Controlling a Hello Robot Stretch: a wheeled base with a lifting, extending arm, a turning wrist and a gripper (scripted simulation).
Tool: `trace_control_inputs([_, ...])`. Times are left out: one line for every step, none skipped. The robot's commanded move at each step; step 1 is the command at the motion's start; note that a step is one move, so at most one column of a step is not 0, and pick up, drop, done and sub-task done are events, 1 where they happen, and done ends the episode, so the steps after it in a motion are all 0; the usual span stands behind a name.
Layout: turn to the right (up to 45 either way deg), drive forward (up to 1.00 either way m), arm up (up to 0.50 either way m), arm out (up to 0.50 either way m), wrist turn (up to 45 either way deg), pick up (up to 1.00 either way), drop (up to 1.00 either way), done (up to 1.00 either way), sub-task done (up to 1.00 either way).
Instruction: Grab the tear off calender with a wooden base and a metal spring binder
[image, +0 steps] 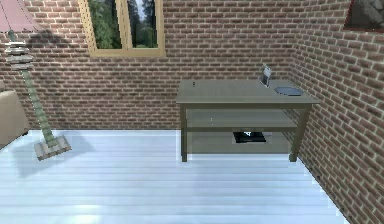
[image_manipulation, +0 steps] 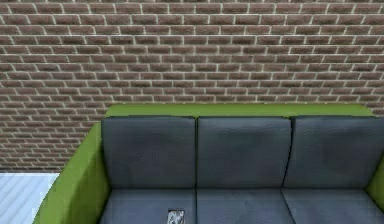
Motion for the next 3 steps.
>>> trace_control_inputs([0.0, 0.00, 0.42, 0.00, 0.0, 0.00, 0.00, 0.00, 0.00])
trace_control_inputs([0.0, 0.00, 0.00, 0.22, 0.0, 0.00, 0.00, 0.00, 0.00])
trace_control_inputs([0.0, 0.00, 0.00, 0.00, 45.0, 0.00, 0.00, 0.00, 0.00])
